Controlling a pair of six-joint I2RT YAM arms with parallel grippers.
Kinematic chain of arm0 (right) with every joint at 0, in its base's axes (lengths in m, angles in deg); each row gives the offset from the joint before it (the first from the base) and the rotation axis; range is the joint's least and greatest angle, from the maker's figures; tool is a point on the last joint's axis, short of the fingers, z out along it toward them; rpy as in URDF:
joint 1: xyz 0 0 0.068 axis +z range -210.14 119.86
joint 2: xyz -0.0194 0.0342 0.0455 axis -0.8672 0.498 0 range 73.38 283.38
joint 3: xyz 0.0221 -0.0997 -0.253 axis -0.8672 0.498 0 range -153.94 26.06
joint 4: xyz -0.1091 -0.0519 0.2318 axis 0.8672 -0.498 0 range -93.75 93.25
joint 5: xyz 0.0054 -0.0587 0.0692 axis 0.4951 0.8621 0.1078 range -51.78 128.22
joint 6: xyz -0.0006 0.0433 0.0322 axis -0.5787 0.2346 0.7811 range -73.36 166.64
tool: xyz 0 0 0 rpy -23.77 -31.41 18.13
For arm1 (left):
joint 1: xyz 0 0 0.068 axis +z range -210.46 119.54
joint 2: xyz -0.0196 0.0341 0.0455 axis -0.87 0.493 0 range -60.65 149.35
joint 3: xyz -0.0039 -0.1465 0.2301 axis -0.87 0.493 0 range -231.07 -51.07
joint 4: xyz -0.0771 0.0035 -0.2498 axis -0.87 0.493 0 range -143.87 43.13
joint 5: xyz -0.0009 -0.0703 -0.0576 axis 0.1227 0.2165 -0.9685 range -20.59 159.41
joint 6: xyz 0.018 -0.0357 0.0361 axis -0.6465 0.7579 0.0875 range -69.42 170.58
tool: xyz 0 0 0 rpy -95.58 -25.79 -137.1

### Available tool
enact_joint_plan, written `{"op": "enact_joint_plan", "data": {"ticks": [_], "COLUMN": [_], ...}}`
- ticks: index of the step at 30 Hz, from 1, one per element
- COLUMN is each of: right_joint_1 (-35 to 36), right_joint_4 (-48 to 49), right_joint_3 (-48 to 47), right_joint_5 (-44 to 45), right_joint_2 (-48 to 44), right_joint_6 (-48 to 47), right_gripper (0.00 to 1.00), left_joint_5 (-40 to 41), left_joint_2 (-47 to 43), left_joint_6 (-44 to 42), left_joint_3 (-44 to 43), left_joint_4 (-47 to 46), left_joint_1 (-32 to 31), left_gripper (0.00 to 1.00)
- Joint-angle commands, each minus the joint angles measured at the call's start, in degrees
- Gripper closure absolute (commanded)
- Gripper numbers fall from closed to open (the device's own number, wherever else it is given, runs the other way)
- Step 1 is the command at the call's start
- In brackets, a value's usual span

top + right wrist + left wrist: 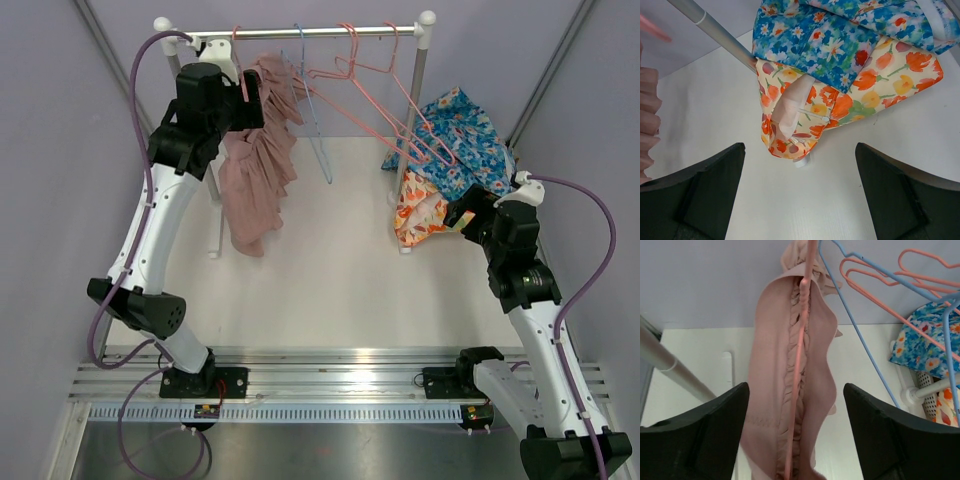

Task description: Remove the skirt from the hanger

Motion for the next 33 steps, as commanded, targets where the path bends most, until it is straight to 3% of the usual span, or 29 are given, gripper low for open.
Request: {"op": "enact_joint_plan", "data": {"ticks": [1,4,5,7,8,11,18,23,25,27,28,30,31,33], "right_joint_1": [0.20,0.20,0.29,0.29,0.20,0.29,0.29,0.37,3.17,8.08,15.24,22.49,30.18,37.60], "right_joint_4": [0.98,1.07,1.24,1.24,1.16,1.25,3.61,15.65,16.28,14.09,13.30,9.27,7.85,5.65], "right_joint_3": [0.22,0.22,0.13,0.22,0.22,0.31,-2.31,-10.12,-14.26,-21.46,-24.01,-32.97,-36.05,-43.35], "right_joint_5": [-0.44,-0.35,-0.18,-0.18,-0.09,0.09,-2.19,-21.13,-22.50,-17.77,-15.23,-6.36,-3.72,4.01], "right_joint_2": [0.21,0.30,0.39,0.12,0.12,0.04,-2.68,-1.82,0.46,4.24,5.73,11.70,13.81,20.12], "right_joint_6": [-1.01,-1.19,-1.19,-1.19,-1.27,-1.27,-0.66,4.16,4.09,0.06,-1.87,-7.59,-9.34,-13.13], "right_gripper": [0.01,0.01,0.01,0.00,0.01,0.01,0.00,0.00,0.01,0.01,0.01,0.01,0.01,0.00], "left_joint_5": [-4.06,-4.23,-4.15,-3.97,-3.80,-2.57,-1.69,-2.30,-1.95,-1.77,-1.69,-1.86,-1.95,-1.25], "left_joint_2": [1.67,2.37,2.63,3.25,3.43,4.57,3.08,-0.96,-1.93,-2.98,-3.34,-3.86,-3.87,-3.96], "left_joint_6": [0.63,0.90,0.81,0.90,0.72,0.72,0.02,0.81,0.72,1.07,1.25,2.21,2.56,3.79], "left_joint_3": [-3.05,-2.70,-3.05,-3.32,-3.49,-5.59,-12.71,-16.15,-16.50,-15.72,-15.36,-14.13,-14.13,-13.69], "left_joint_4": [-2.17,-2.61,-2.52,-2.17,-2.08,-0.77,3.45,4.86,5.39,5.48,5.30,4.95,4.95,4.51], "left_joint_1": [0.48,0.57,0.57,0.57,0.57,0.57,0.48,-0.57,-0.92,-1.27,-1.27,-1.36,-1.54,-2.32], "left_gripper": [0.27,0.39,0.53,0.64,0.77,1.00,1.00,1.00,1.00,1.00,1.00,1.00,1.00,1.00]}}
